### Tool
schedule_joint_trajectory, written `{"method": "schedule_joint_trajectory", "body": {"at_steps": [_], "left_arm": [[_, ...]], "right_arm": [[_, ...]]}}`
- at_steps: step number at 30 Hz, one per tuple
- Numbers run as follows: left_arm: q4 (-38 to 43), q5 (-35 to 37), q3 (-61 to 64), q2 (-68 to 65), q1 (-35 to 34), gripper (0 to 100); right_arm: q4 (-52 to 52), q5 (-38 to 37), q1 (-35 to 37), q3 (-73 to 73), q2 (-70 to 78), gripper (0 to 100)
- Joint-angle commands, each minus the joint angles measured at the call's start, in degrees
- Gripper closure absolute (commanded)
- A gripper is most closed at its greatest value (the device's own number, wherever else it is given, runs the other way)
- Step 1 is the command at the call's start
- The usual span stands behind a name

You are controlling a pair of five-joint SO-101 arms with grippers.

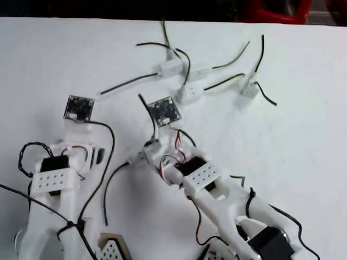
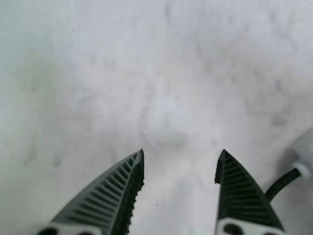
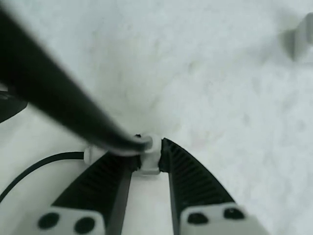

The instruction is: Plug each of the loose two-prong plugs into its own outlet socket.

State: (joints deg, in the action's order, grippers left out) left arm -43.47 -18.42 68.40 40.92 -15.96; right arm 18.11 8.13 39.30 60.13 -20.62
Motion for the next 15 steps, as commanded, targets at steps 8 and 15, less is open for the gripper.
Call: {"method": "schedule_joint_trajectory", "body": {"at_steps": [8,15], "left_arm": [[1.0,0.5,0.1,1.9,-0.7,76],[1.1,0.7,0.1,1.9,-2.1,76]], "right_arm": [[-0.7,0.0,4.5,0.5,3.2,98.1],[-1.2,-4.2,4.6,-0.1,7.6,98.1]]}}
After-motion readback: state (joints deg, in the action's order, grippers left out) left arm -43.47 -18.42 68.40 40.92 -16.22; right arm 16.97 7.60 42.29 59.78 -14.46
